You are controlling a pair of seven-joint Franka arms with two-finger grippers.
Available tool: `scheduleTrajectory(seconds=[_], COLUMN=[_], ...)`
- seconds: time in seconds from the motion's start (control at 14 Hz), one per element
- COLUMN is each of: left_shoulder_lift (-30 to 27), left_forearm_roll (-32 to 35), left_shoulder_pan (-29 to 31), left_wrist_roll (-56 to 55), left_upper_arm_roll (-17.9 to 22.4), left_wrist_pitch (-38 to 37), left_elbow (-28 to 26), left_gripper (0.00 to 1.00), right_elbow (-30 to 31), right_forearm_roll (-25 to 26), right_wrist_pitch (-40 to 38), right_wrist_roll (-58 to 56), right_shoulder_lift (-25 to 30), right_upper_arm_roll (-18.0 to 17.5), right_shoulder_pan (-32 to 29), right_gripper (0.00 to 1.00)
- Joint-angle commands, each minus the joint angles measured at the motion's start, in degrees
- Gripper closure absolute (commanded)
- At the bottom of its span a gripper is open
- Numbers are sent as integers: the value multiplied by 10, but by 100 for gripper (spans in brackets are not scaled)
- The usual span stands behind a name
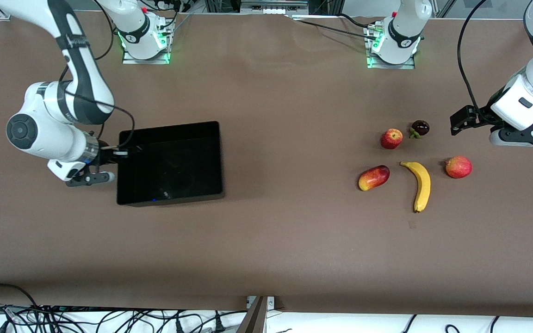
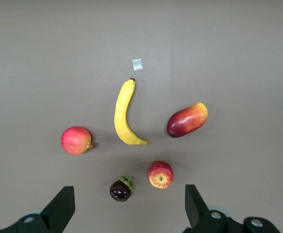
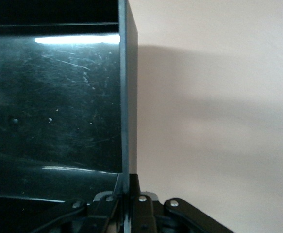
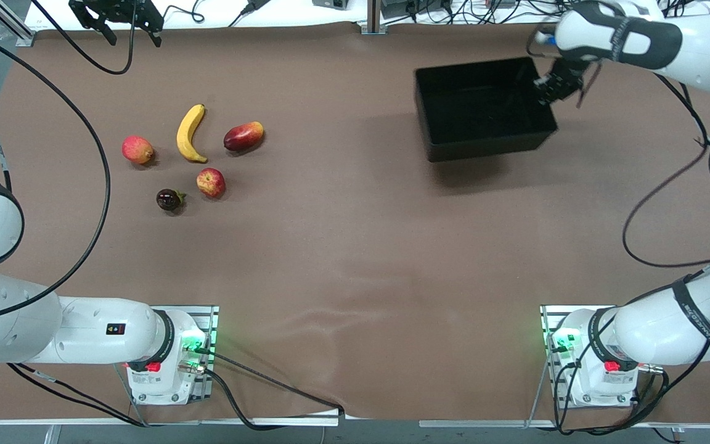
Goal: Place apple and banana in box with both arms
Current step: 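Push the black box toward the fruit while the left gripper reaches the apple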
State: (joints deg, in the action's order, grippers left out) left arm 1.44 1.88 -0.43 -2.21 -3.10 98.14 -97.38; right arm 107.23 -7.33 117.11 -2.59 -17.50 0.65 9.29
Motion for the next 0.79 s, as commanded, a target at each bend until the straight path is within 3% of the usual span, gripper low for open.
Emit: scheduleTrajectory(seconds=[0.0, 0.14, 0.36, 0.57, 0.71], left_shoulder_lift=[4, 7, 22, 58, 65], left_forearm_roll=[9, 9, 8, 9, 9], left_shoulder_pan=[-3, -2, -4, -2, 6], left_wrist_roll=[-1, -2, -6, -6, 1], left_upper_arm_roll=[-1, -1, -1, -3, -3], left_wrist_pitch=[-6, -12, -86, -155, -150], left_elbow=[11, 10, 9, -1, -21], left_gripper=[0, 0, 0, 0, 0], right_elbow=[-61, -83, -127, -147, -146], right_forearm_roll=[-13, -28, -115, -112, -103], right_wrist_pitch=[-34, -33, -17, 21, 57], right_wrist_roll=[98, 186, 236, 282, 297], right_shoulder_lift=[-19, -40, -93, -129, -148], right_upper_arm_roll=[0, -6, -7, -7, -6], right_shoulder_pan=[84, 142, 214, 271, 303], right_gripper=[100, 100, 100, 100, 100])
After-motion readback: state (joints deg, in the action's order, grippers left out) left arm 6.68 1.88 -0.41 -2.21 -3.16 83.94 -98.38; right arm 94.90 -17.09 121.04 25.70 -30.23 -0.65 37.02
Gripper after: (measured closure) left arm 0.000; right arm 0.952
